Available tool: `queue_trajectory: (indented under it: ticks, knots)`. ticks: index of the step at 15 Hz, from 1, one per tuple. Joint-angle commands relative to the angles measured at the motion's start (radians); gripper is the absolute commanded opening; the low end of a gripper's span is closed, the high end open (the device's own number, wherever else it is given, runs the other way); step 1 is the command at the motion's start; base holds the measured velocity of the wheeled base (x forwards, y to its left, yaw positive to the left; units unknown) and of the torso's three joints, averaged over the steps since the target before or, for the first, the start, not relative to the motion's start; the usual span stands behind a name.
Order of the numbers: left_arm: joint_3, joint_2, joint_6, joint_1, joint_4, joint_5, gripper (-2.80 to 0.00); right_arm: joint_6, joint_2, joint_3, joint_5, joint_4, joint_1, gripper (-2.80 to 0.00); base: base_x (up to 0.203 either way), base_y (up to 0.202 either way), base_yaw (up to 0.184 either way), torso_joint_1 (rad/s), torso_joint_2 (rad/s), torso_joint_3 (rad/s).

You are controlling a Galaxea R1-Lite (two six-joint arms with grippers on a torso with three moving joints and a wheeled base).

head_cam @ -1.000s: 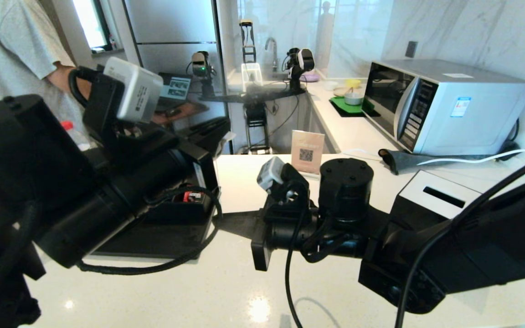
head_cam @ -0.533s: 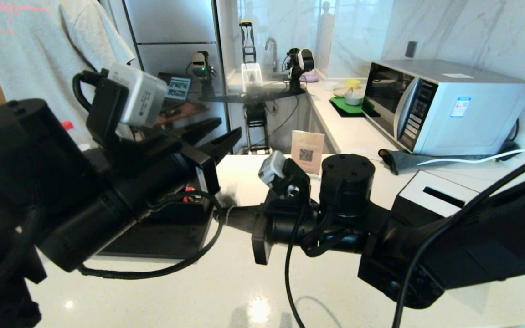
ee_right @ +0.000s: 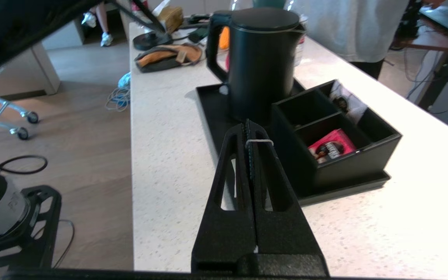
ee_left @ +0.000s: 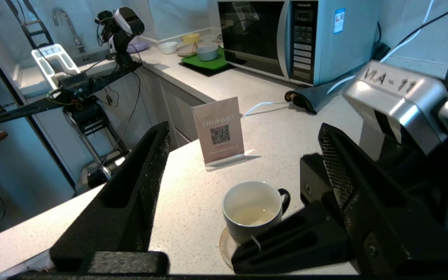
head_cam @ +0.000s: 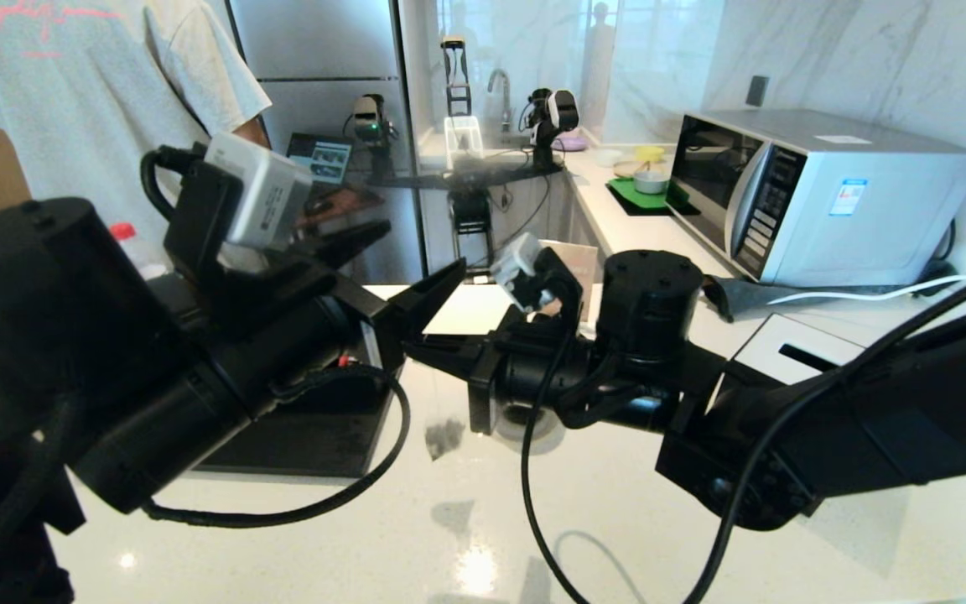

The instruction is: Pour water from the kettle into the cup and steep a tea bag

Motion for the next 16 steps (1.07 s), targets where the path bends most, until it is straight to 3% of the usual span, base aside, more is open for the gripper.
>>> queue_trajectory:
  ticks: [1,7,14,16]
  knots:
    - [0.025,-0.003,0.0,0.002,-0.012,0.001,0.0,0.0,-0.002,-0.024,0.003,-0.002,-0.022,-2.8,0.0,0.0,0.0,0.0,0.0,0.0]
    - [0.181,-0.041,-0.004,0.033,-0.016,0.088,0.0,0.0,-0.002,-0.094,0.002,0.019,-0.101,-2.8,0.0,0.0,0.0,0.0,0.0,0.0]
    - [0.406,-0.168,-0.004,0.176,-0.017,0.109,0.0,-0.003,-0.009,-0.107,0.002,0.015,-0.196,-2.8,0.0,0.0,0.0,0.0,0.0,0.0]
    - [0.463,-0.225,-0.004,0.25,-0.016,0.121,0.0,-0.003,-0.005,-0.132,0.002,0.018,-0.223,-2.8,0.0,0.0,0.0,0.0,0.0,0.0]
